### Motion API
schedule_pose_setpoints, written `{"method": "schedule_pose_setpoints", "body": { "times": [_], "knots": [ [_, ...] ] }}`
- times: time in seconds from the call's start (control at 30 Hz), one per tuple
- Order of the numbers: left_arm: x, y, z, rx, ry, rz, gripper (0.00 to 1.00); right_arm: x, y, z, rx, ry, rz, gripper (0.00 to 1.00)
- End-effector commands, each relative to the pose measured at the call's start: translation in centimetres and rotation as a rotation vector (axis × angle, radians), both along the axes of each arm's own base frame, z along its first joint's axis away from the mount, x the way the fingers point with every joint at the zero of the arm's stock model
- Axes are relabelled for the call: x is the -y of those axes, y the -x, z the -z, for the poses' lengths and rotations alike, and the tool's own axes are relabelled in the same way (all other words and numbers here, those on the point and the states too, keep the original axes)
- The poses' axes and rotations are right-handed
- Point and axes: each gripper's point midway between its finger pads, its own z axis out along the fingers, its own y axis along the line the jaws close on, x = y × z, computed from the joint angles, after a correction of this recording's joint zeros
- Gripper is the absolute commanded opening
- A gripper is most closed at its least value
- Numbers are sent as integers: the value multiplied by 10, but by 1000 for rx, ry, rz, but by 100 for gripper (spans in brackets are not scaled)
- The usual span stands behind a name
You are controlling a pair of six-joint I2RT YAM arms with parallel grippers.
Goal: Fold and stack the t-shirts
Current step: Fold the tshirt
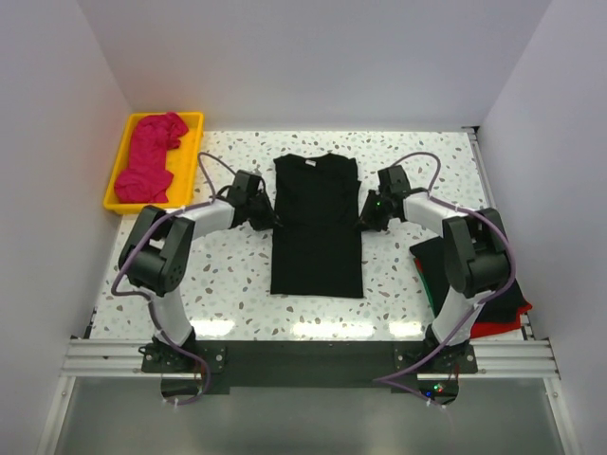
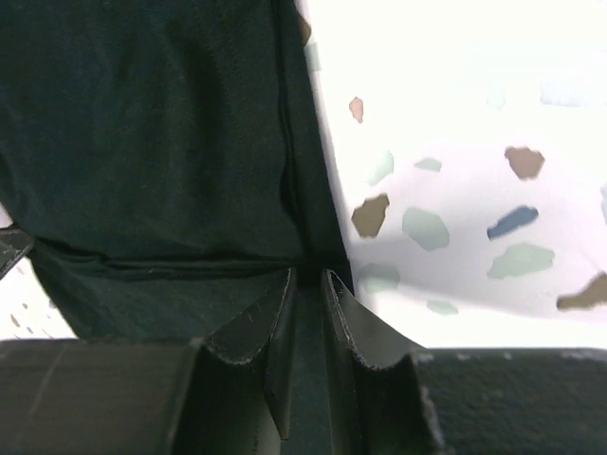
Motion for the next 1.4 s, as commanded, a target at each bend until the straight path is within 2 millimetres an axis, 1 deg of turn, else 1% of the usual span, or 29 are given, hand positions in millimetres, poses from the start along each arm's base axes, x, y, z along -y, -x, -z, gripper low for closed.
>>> {"method": "schedule_pose_setpoints", "body": {
  "times": [0.0, 0.03, 0.07, 0.1, 0.13, 0.17, 0.2, 0.23, 0.27, 0.3, 0.33, 0.37, 0.4, 0.43, 0.47, 0.5, 0.53, 0.57, 0.6, 0.67, 0.7, 0.8, 1.03, 1.13, 1.37],
  "knots": [
    [-3, -11, -46, 99, 17, 20, 3, 5, 1, -38, 81, 1, -8, 22],
    [-3, -10, -63, 133, 26, 23, 6, 6, 5, -42, 88, 3, -18, 23],
    [-5, -5, -66, 137, 23, 30, 9, 6, 8, -58, 127, -9, -22, 25],
    [-7, 1, -80, 165, 33, 32, 15, 7, 23, -53, 102, -19, -33, 32],
    [-9, 6, -84, 171, 38, 34, 18, 8, 31, -54, 104, -25, -39, 35],
    [-12, 17, -79, 158, 34, 42, 22, 7, 39, -62, 125, -46, -51, 38],
    [-13, 25, -78, 151, 39, 53, 27, 3, 50, -64, 123, -74, -71, 40],
    [-14, 33, -87, 168, 51, 60, 29, 3, 71, -52, 75, -98, -91, 44],
    [-18, 49, -74, 135, 47, 76, 31, 4, 82, -48, 62, -101, -98, 46],
    [-17, 60, -80, 142, 69, 98, 34, 8, 102, -43, 44, -102, -100, 47],
    [-18, 69, -77, 133, 80, 114, 34, 9, 113, -40, 31, -111, -103, 48],
    [-20, 88, -64, 96, 88, 138, 36, 9, 123, -39, 26, -117, -108, 49],
    [-20, 96, -69, 112, 100, 151, 37, 12, 140, -32, 6, -116, -109, 49],
    [-22, 105, -65, 106, 102, 163, 38, 11, 148, -32, -2, -133, -107, 49],
    [-27, 120, -53, 70, 94, 177, 39, 11, 157, -28, -12, -136, -109, 49],
    [-28, 126, -56, 84, 100, 186, 39, 10, 172, -24, -29, -137, -119, 49],
    [-29, 133, -54, 80, 105, 199, 40, 10, 180, -21, -41, -134, -120, 49],
    [-29, 146, -47, 58, 121, 220, 42, 11, 185, -17, -49, -125, -117, 49],
    [-28, 151, -50, 70, 138, 232, 43, 12, 197, -9, -74, -119, -121, 49],
    [-26, 165, -42, 51, 173, 255, 45, 12, 204, -7, -81, -128, -105, 48],
    [-26, 170, -40, 46, 179, 258, 46, 12, 209, -2, -88, -127, -104, 48],
    [-26, 181, -31, 28, 189, 267, 47, 10, 213, 3, -89, -139, -88, 47],
    [-26, 199, -9, -23, 174, 277, 47, 4, 209, 10, -90, -162, -50, 45],
    [-22, 204, -4, -36, 180, 280, 47, 4, 206, 13, -84, -156, -40, 44],
    [-16, 206, 3, -45, 175, 278, 47, 7, 209, 19, -92, -145, -31, 41]
  ]
}}
